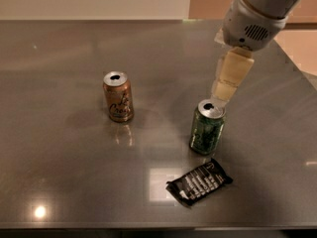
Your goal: Pick orange can
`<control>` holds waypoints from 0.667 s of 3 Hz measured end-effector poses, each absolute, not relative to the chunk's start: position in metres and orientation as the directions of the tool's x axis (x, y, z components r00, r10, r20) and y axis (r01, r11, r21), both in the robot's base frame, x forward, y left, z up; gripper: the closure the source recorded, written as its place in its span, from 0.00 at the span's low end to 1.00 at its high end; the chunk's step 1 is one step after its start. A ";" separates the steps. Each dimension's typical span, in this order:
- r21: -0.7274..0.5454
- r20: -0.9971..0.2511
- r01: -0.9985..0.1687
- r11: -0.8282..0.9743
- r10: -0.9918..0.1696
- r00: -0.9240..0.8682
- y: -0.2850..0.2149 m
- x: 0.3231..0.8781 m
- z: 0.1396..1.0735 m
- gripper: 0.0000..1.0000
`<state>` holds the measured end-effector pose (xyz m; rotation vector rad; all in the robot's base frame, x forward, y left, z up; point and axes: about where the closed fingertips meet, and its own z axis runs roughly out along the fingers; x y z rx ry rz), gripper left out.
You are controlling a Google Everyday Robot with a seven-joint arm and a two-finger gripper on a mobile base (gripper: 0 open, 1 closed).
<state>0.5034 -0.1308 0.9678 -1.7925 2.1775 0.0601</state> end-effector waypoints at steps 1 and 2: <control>-0.145 -0.299 -0.971 0.189 -0.944 -0.139 -0.094 0.525 0.961 0.00; -0.126 -0.328 -0.978 0.167 -0.937 -0.118 -0.061 0.537 0.951 0.00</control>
Offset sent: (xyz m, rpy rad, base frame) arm 0.0445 0.1053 -0.0306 0.0978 0.0638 0.0884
